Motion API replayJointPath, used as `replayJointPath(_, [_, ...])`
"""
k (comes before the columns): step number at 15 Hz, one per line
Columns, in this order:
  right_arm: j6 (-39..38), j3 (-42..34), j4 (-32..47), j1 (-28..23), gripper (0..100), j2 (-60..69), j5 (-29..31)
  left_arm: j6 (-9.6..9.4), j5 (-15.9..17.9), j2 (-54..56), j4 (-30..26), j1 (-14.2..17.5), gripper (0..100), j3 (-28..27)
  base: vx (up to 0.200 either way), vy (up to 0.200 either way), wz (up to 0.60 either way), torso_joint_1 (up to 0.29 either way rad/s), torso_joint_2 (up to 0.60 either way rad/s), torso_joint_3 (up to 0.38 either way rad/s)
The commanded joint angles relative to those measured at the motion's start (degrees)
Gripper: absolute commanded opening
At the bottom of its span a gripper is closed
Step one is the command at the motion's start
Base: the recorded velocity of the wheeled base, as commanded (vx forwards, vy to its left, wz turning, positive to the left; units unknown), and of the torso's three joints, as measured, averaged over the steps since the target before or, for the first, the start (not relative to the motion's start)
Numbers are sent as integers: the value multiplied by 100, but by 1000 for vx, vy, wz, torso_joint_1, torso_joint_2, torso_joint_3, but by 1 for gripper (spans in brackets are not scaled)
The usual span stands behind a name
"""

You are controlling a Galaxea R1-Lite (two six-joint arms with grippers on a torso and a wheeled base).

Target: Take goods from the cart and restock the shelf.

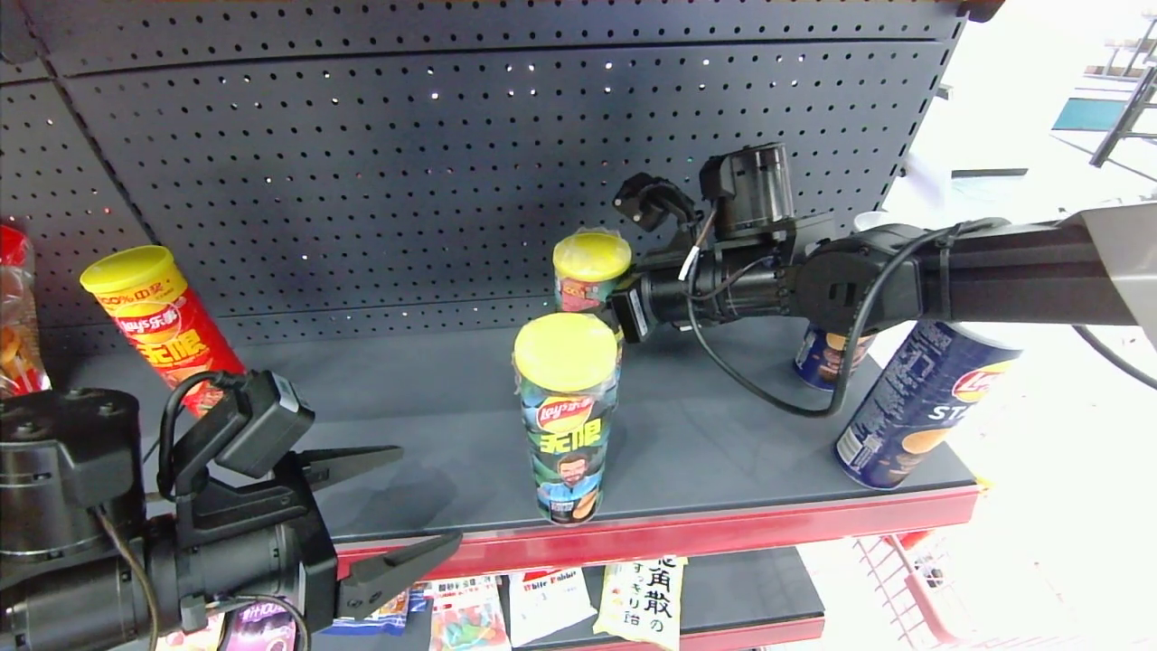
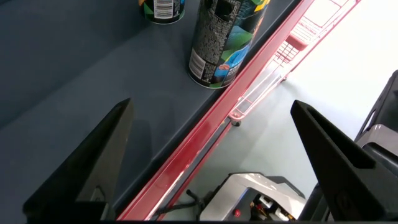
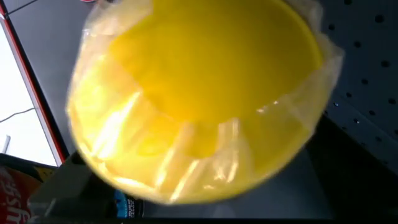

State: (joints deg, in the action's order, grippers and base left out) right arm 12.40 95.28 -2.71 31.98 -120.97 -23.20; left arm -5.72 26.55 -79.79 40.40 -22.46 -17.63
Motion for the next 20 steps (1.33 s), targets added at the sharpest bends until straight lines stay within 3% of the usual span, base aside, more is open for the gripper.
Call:
replayJointPath(1, [-1, -1, -2, -16, 100, 108, 0, -8, -1, -11, 3, -4, 100, -21, 0, 0, 0, 0, 0, 0])
replayJointPath(15, [-9, -1003, 16, -113, 100, 1436, 52, -17, -133, -46, 29, -4, 100, -136, 0, 0, 0, 0, 0, 0])
replayJointPath(20, [-18, -1530, 7, -183, 100, 2042, 386, -17, -221, -54, 12, -4, 100, -188, 0, 0, 0, 0, 0, 0])
